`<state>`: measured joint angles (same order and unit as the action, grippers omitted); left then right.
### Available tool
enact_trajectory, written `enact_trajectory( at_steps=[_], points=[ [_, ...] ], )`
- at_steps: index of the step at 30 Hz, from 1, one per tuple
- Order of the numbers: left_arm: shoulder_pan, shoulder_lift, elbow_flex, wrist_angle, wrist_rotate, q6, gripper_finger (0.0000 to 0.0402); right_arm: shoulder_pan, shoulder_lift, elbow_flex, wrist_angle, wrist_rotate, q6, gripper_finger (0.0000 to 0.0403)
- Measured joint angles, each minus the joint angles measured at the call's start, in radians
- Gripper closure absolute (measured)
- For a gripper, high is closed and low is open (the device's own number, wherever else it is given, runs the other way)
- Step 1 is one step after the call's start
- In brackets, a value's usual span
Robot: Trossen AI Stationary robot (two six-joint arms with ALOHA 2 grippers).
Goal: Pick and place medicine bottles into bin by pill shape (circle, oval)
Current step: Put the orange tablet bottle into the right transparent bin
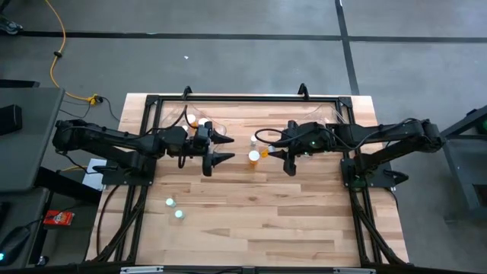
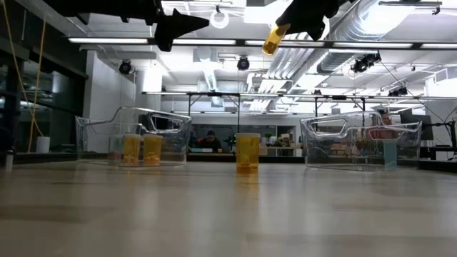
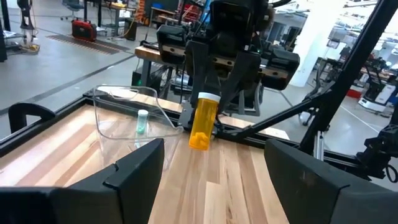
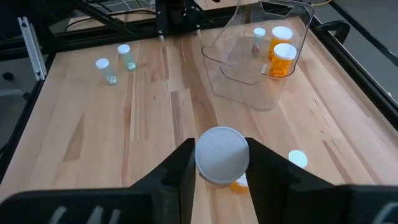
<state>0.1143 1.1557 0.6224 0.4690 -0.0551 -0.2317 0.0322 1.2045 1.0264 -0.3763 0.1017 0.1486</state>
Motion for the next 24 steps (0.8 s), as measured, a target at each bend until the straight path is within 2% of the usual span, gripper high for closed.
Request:
enact_trajectory(
  at_steps=[3,6,10,12,18,21,24],
  points=[
    [0.0,0.0,0.0,0.0,0.0,0.0,0.0133,0.0,0.0,0.0,0.0,0.004,-0.001,0.0302],
    [0.0,0.0,0.0,0.0,0.0,0.0,0.0133,0.0,-0.008,0.014,-0.05,0.079,-0.041,0.0302],
    [0.0,0.0,0.0,0.0,0.0,0.0,0.0133,-0.023,-0.016,0.107,-0.312,0.297,-0.02,0.0302],
    [0.0,0.0,0.0,-0.001,0.0,0.0,0.0133,-0.055,-0.016,0.138,-0.449,0.346,0.024,0.0302],
    [0.0,0.0,0.0,-0.002,0.0,0.0,0.0133,-0.169,-0.016,0.089,-0.73,0.359,0.162,0.0302],
    [0.0,0.0,0.0,-0.002,0.0,0.0,0.0133,-0.223,-0.033,0.01,-0.736,0.356,0.188,0.0302],
    [0.0,0.0,0.0,-0.002,0.0,-0.001,0.0133,-0.294,-0.06,-0.087,-0.69,0.299,0.194,0.0302]
  ],
)
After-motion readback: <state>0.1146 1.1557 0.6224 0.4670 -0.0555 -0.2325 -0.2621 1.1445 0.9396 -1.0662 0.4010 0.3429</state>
